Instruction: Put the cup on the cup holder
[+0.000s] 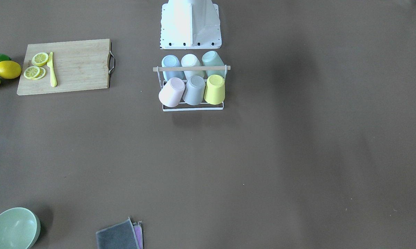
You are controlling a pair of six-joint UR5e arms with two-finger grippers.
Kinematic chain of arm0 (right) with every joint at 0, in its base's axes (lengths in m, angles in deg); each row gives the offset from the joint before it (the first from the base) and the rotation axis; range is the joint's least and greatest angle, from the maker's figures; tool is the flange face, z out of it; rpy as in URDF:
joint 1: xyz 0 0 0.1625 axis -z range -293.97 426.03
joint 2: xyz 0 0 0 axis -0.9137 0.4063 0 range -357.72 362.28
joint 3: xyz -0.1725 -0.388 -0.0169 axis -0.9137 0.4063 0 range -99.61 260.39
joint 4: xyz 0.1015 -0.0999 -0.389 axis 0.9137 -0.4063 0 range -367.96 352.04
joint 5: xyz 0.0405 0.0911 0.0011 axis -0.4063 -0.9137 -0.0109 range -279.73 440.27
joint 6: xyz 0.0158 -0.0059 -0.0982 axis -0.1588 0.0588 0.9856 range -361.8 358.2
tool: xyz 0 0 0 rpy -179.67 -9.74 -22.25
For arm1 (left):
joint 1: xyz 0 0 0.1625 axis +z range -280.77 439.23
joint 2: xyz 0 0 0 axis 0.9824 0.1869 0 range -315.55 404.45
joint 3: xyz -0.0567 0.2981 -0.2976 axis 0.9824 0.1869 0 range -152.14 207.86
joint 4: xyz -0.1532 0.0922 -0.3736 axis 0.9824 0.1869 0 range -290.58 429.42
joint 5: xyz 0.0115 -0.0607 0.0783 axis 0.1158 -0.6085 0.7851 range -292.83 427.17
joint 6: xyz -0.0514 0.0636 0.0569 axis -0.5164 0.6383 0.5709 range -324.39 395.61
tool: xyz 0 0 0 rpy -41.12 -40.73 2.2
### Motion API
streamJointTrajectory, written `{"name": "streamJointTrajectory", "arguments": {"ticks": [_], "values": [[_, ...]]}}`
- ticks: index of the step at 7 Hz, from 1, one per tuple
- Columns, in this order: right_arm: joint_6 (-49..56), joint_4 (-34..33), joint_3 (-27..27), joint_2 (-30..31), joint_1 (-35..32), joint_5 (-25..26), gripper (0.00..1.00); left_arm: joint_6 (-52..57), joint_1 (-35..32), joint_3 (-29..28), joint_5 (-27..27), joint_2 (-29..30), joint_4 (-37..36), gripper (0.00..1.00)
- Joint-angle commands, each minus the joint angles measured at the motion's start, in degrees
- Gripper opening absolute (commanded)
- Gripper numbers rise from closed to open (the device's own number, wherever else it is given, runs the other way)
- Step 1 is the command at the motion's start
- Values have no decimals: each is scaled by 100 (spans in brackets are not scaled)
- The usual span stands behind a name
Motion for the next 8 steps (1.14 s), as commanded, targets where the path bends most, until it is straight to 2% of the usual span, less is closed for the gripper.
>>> {"name": "streamJointTrajectory", "arguments": {"ticks": [1,2,3,4,6,8], "values": [[688,-339,34,28,-470,126,100,27,-309,-336,496,-53,2,99],[706,-279,25,158,-777,117,100,1,-327,-408,857,43,2,99],[1263,-261,-71,464,-1128,56,100,-322,-327,-374,869,70,37,99],[1774,-261,-80,537,-1184,55,100,-464,-327,-278,886,70,38,99],[1831,-261,-72,642,-1281,107,100,-439,-310,-225,1035,97,46,99],[1770,-252,-299,599,-1290,116,100,-108,-249,-22,1045,18,116,99]]}}
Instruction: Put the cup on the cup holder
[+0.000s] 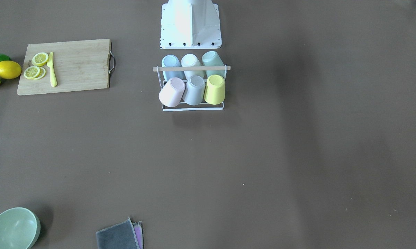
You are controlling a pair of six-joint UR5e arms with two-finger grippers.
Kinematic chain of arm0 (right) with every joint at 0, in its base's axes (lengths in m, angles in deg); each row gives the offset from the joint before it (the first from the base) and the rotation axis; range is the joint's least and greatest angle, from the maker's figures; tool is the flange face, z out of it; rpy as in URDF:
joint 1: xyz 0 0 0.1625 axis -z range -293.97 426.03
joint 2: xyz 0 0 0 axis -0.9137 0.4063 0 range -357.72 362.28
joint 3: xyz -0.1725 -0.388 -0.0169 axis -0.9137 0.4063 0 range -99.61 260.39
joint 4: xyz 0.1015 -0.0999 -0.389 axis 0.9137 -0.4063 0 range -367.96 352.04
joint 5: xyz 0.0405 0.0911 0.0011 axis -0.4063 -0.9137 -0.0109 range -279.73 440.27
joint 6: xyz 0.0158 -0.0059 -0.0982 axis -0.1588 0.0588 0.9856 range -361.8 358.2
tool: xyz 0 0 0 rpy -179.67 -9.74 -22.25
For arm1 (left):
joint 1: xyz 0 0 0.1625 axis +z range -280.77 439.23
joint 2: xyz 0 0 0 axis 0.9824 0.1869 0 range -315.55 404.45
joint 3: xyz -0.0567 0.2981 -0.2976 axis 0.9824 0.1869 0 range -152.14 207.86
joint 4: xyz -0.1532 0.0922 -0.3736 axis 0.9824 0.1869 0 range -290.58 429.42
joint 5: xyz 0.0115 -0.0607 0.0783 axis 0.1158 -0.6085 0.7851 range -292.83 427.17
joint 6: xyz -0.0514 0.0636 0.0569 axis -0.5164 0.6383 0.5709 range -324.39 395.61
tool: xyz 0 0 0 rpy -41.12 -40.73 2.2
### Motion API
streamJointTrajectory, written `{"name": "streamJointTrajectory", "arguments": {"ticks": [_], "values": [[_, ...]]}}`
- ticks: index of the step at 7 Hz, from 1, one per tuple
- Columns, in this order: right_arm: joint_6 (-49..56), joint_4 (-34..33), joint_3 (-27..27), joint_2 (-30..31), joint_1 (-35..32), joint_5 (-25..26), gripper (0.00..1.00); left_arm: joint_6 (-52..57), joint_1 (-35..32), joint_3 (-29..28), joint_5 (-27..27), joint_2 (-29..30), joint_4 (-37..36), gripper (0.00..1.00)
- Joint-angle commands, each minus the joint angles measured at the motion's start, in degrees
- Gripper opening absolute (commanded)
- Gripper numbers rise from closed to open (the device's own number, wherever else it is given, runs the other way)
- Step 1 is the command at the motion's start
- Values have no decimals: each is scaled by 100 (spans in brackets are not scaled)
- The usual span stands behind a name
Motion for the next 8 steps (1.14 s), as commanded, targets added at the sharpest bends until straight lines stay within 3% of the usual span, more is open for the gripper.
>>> {"name": "streamJointTrajectory", "arguments": {"ticks": [1,3,8], "values": [[-25,4,-170,-9,-11,17,100,781,108,67,19,-24,36,99],[-16,222,-196,-18,-11,35,100,1428,135,-108,1,-86,27,99],[-34,637,-170,0,16,44,100,1314,135,-91,-60,-77,9,99]]}}
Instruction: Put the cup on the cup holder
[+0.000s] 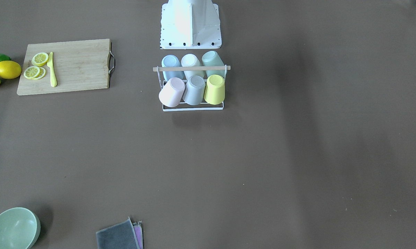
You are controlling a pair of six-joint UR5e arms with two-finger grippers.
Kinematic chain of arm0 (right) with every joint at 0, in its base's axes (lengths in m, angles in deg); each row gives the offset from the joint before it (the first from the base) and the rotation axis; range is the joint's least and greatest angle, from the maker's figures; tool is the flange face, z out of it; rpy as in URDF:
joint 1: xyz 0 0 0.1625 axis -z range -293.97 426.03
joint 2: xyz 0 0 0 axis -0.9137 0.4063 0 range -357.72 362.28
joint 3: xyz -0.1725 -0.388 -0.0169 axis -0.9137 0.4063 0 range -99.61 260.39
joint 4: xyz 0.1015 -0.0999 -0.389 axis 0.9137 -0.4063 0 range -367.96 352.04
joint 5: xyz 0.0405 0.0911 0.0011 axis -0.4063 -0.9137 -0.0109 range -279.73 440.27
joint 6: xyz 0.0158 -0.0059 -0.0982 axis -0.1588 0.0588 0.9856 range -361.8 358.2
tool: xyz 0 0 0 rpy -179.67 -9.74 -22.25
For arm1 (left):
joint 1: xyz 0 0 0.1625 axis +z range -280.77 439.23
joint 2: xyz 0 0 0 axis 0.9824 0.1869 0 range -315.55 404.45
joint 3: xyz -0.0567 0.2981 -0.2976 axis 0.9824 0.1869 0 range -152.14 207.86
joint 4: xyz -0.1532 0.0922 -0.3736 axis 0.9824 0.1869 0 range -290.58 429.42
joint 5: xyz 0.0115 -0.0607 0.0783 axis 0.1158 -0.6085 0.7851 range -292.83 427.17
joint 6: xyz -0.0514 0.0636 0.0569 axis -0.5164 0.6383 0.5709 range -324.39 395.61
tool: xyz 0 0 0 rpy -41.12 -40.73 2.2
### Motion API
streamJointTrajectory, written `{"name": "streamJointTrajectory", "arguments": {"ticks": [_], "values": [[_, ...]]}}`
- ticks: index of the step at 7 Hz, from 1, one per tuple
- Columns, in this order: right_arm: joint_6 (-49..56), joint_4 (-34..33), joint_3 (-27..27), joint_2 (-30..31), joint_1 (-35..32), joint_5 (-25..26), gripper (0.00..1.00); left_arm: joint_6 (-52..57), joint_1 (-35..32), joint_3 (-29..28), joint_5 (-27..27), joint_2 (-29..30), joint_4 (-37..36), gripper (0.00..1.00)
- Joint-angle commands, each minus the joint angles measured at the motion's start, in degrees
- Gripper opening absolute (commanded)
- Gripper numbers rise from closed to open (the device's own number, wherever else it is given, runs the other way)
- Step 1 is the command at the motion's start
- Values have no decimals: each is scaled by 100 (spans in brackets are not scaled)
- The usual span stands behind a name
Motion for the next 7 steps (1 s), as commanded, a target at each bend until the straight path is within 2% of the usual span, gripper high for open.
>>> {"name": "streamJointTrajectory", "arguments": {"ticks": [1,7], "values": [[-3,38,-25,67,-14,-4,100,-20,0,21,-26,2,-12,99],[6,38,-51,111,-111,-4,100,-3,-8,21,-26,-24,-4,99]]}}
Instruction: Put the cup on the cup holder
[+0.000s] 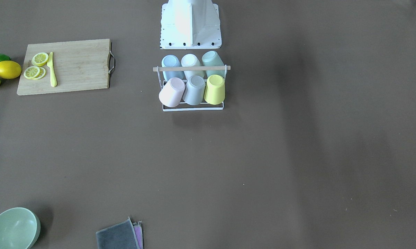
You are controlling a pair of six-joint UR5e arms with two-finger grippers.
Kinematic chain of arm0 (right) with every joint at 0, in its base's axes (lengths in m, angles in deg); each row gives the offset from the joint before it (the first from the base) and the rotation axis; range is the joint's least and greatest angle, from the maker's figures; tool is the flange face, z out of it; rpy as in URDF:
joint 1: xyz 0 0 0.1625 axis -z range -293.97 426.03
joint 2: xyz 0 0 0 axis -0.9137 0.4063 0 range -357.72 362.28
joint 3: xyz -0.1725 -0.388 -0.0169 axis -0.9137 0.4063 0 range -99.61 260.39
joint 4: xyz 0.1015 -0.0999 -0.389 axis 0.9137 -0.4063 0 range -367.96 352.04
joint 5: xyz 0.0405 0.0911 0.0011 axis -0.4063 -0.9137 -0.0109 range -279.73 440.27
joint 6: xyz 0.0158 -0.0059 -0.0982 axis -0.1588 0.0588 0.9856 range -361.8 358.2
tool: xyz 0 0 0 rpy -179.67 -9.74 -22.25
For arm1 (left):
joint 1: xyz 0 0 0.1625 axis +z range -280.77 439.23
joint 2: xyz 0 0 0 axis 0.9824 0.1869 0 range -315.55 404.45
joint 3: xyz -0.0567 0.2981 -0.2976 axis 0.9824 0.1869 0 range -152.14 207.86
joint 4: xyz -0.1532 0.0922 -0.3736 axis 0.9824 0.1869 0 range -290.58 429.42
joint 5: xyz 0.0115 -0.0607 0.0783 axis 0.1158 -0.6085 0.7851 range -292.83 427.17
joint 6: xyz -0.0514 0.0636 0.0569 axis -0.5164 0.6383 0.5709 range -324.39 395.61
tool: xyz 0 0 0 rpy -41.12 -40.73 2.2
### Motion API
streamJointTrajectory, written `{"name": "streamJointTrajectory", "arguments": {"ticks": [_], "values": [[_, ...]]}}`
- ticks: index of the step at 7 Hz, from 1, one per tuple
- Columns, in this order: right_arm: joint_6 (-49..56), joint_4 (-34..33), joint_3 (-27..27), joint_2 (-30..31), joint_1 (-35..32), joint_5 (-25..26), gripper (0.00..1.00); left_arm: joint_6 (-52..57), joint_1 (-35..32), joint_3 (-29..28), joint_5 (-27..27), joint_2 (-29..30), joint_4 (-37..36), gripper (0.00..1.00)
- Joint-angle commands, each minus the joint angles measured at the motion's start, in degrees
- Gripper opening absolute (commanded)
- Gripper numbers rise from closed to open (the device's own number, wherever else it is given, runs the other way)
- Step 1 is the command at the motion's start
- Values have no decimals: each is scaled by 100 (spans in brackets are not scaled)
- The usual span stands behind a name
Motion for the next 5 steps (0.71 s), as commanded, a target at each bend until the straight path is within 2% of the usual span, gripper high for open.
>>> {"name": "streamJointTrajectory", "arguments": {"ticks": [1,5], "values": [[3,5,0,3,-4,-4,100,3,-1,-6,-3,-9,0,99],[73,5,-105,152,-152,13,100,65,-19,64,-64,-53,27,99]]}}
